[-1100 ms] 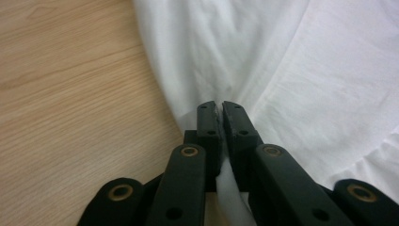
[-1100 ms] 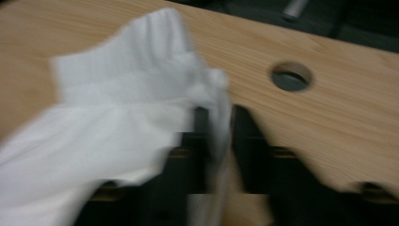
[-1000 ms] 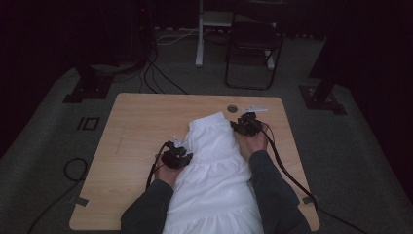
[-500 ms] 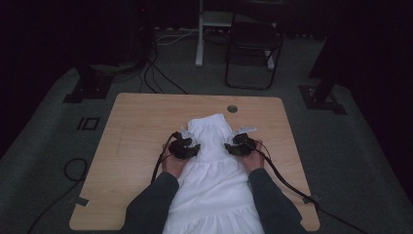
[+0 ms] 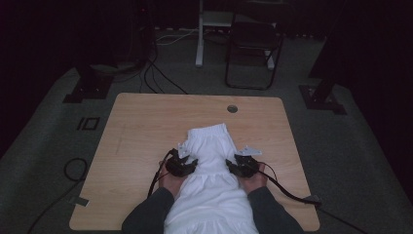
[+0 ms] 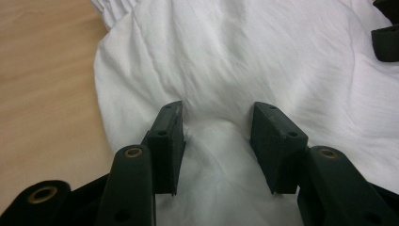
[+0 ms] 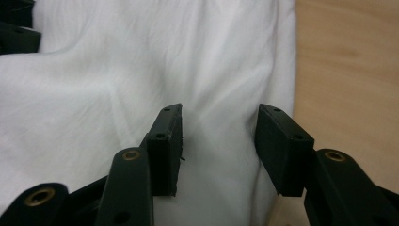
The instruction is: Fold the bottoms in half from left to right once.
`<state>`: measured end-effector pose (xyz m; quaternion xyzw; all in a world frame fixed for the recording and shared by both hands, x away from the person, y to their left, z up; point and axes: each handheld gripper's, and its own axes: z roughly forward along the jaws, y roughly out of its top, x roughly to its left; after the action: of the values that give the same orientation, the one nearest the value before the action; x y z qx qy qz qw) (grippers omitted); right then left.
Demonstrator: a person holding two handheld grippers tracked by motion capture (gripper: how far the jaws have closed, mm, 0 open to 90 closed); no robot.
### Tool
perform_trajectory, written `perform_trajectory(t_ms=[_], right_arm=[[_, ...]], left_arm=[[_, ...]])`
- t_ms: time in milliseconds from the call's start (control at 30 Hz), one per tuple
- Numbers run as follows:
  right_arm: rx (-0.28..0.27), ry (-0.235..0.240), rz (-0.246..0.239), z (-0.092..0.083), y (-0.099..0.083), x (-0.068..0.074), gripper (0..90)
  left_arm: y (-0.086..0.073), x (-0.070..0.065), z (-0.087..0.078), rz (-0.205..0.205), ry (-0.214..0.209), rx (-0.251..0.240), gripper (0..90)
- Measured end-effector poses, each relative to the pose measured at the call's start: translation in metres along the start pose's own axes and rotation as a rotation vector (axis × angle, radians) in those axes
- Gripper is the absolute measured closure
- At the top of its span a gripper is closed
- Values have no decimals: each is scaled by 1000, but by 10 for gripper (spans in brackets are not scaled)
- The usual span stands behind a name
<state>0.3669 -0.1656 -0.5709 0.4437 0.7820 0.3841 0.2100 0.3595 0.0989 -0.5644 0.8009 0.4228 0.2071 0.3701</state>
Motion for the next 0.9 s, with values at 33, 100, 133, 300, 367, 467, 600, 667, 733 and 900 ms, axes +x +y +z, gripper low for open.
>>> perform_trajectory(t_ms=[33,100,133,300,367,467,600,667,733,900], right_arm=[[-1,3,-1,-4,-4,4,516],[1,7,-4,-12,-11,11,515],[0,10,-8,-16,-14,15,515],[43,68,-32,-27,-19,22,453],[50,80,-48,-29,-14,17,433],[0,62,-31,-34,1,6,373],[-34,73,-4,-27,33,-11,245],[-16,86,8,-15,44,-16,200],[13,75,7,1,50,-20,200],[104,69,25,32,47,-20,326]], left_arm=[[-3,-2,-3,3,-4,0,549],[-8,-6,-9,5,-10,0,548],[-10,-7,-11,4,-11,-1,548],[-18,-13,-19,11,-14,0,546],[-18,-13,-20,8,-15,2,544],[-18,-12,-20,8,-18,5,544],[-18,-12,-20,9,-17,5,544],[-18,-12,-20,8,-18,5,544],[-18,-12,-20,9,-18,5,544],[-18,-12,-20,9,-17,5,543]])
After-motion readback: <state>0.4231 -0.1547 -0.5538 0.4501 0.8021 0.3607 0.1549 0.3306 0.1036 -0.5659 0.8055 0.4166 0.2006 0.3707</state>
